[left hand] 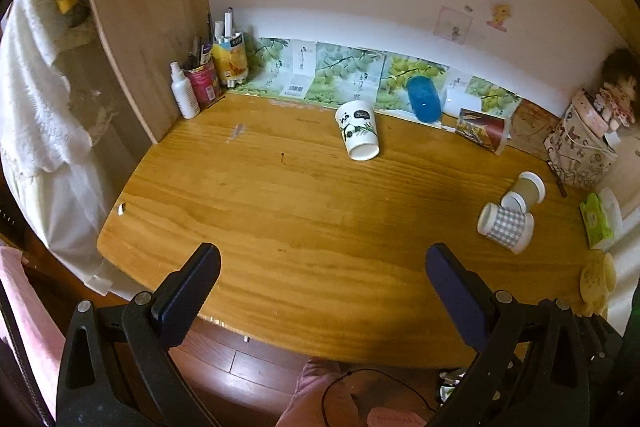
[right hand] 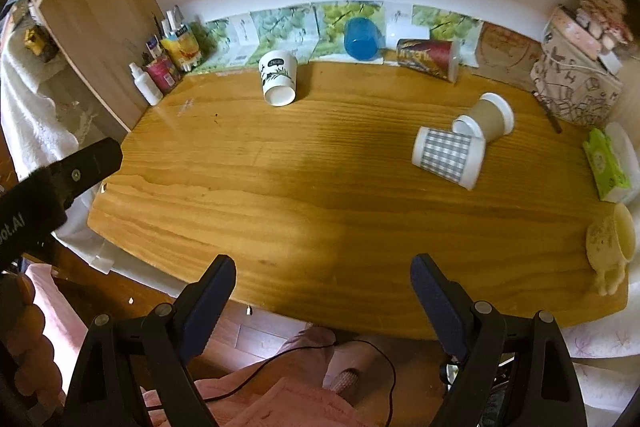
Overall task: Flip cup upright
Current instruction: 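Move the left gripper toward the upside-down white panda cup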
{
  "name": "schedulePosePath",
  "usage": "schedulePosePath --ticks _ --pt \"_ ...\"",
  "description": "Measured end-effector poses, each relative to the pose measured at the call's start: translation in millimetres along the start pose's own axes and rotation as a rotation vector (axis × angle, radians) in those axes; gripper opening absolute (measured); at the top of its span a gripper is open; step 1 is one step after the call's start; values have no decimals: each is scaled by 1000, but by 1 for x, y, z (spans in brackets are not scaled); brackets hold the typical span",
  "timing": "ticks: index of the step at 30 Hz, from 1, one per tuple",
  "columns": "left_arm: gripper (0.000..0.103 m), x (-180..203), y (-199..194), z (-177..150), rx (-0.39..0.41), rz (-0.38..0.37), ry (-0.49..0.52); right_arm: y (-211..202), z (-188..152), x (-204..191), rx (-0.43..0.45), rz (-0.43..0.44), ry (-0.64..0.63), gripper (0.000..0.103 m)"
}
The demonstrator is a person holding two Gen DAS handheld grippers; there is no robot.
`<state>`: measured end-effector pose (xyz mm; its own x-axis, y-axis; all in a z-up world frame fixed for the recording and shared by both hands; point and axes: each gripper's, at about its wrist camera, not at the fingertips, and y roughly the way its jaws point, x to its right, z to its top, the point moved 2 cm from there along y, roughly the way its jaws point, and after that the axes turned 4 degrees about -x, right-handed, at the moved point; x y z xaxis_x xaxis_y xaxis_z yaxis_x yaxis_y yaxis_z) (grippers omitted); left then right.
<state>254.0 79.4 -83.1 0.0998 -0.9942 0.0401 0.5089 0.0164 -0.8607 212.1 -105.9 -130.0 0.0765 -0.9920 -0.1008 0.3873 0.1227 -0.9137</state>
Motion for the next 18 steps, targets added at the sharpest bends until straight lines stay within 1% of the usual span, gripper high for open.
schedulePosePath --ticks 5,10,16,18 --pt "102 -4 26 34 -45 -22 8 24 32 -11 -68 -2 -4 90" --pt "102 -3 57 68 -99 -12 39 44 67 -18 -106 15 13 90" --pt "102 -6 98 105 -160 -28 12 77 109 -21 -152 60 52 90" --pt "102 -6 112 116 -180 -28 7 86 118 -20 -166 64 58 90"
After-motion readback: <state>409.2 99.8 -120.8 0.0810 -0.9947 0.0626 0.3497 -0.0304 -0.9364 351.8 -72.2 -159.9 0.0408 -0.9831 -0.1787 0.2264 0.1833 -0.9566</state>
